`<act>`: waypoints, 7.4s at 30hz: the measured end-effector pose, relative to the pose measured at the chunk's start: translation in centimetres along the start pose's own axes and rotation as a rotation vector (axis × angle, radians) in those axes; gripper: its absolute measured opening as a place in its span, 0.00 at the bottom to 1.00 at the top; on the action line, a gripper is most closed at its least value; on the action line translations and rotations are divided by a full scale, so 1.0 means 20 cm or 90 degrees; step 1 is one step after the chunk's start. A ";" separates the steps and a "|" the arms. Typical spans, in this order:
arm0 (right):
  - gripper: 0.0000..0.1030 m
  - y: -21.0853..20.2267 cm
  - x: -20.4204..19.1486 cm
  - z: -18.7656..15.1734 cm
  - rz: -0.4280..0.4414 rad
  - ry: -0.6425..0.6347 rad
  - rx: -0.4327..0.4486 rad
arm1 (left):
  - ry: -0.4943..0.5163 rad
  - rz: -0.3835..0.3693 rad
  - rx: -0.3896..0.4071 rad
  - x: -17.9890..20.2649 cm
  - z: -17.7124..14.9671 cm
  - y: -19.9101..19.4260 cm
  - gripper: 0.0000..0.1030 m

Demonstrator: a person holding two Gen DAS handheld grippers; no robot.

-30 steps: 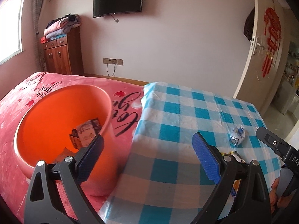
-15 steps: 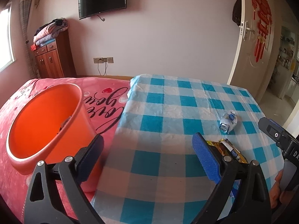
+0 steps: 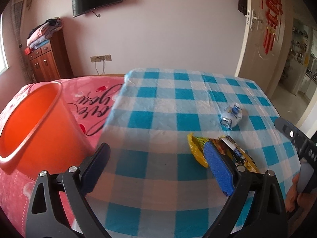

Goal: Collect trash
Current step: 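Bring both empty tools back toward the remaining snack bags and water bottle, then grasp the white Magicday milk bag with the left tool, then grasp the brown coffee stick with the right tool while the left holds the milk bag, then carry the milk bag and coffee stick over the orange bucket and open both tools, then bring both empty tools back to the yellow snack bag and Vinda pack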

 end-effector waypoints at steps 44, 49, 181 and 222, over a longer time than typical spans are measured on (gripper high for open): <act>0.61 0.17 0.06 -0.28 0.187 -0.004 -0.178 | 0.251 -0.224 -0.196 0.91 0.25 0.90 0.90; 0.61 0.17 0.01 -0.29 0.185 -0.039 -0.181 | 0.256 -0.226 -0.211 0.95 0.22 0.95 0.80; 0.09 0.54 -1.83 0.11 0.462 -0.130 -0.245 | -0.189 0.096 0.088 -1.25 0.06 -0.19 0.62; 0.90 0.43 -1.25 -0.02 0.230 -0.126 -0.143 | -0.154 0.148 0.073 -1.11 0.03 -0.14 0.92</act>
Point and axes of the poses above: each gripper's, at about its wrist camera, not at the fingertips, and y roughly the way its jaws point, x to its right, z to its top, the point moved 3 cm from there along y, roughly the way its jaws point, and after that the axes turned 4 degrees about x, right-handed, at the moved point
